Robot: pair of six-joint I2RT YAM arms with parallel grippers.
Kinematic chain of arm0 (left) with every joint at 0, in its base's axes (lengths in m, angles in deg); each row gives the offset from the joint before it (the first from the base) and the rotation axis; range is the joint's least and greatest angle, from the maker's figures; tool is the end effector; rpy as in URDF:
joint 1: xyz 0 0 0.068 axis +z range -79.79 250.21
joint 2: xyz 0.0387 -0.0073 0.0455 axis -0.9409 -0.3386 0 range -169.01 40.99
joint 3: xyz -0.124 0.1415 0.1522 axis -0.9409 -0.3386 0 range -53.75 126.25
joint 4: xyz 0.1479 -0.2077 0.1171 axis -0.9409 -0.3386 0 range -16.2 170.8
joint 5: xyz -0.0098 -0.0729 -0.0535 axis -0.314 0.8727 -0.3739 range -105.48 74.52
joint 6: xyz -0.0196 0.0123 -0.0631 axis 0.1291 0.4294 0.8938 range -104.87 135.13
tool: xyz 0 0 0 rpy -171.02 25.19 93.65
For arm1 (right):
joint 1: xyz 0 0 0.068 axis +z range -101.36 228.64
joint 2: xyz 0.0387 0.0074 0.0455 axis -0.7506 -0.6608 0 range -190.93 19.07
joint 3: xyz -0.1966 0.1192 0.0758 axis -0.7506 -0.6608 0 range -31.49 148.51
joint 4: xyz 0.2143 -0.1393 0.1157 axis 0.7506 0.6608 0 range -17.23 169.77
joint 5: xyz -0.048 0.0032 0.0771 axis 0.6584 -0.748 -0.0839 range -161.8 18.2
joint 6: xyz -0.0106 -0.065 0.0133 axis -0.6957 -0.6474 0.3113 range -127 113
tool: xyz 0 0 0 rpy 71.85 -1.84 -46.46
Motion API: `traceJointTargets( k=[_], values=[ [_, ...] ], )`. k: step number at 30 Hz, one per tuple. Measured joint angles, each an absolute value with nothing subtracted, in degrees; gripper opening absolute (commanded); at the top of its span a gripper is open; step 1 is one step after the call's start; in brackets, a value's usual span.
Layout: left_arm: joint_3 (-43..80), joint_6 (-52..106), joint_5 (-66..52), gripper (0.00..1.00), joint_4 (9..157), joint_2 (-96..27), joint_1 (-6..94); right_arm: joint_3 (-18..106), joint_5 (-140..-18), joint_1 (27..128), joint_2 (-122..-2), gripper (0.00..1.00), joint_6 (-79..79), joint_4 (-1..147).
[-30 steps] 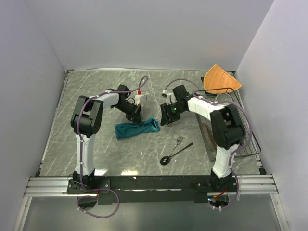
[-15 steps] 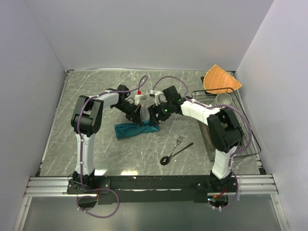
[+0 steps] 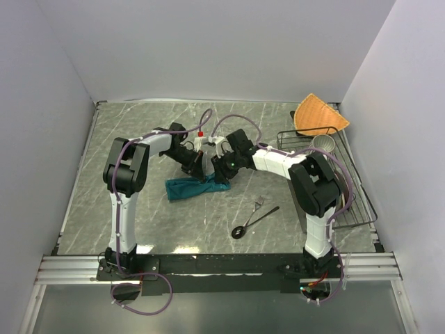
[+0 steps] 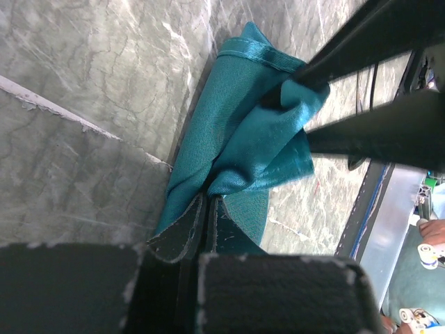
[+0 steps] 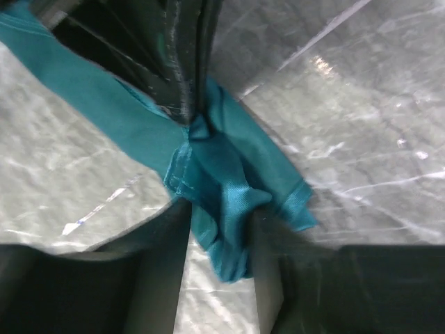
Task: Fold the napkin into a case and place the utensils inside
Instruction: Fold the 2/3-rectangle-folded napkin at the center of the board.
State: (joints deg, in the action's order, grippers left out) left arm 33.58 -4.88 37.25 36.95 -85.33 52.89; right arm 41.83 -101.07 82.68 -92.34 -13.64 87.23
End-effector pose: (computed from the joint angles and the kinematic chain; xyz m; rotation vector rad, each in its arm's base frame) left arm 0.3832 -0.1641 0.0744 0.9421 2.5280 -1.3321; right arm 0.3366 0.2590 0.1173 -1.0771 2.2684 0.8355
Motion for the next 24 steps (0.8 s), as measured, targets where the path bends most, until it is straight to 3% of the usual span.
traceJointTargets(
  k=[3,7,8,11,22,24],
  values=[
    [33.82,-4.86,37.21,0.06,36.66,-85.39,52.89,41.83,-100.03,82.68,-92.80,0.00,-13.46,87.03],
    [34.01,-4.79,36.75,0.25,36.57,-85.37,52.89,41.83,-99.04,82.68,-93.15,0.00,-13.46,87.09],
    [34.01,-4.55,36.68,0.36,36.62,-85.24,52.97,41.85,-98.74,82.68,-93.35,0.00,-13.50,87.07],
    [33.66,-3.74,36.40,0.48,36.77,-83.89,53.30,41.89,-98.10,82.68,-94.16,0.00,-13.50,87.03],
    [26.21,-3.66,31.07,0.57,39.63,-65.99,61.85,42.20,-98.30,82.14,-94.60,0.00,-12.37,87.12],
    [24.09,-3.79,30.06,0.64,39.98,-63.41,61.87,42.50,-98.69,81.85,-94.84,0.00,-11.95,87.40]
  ],
)
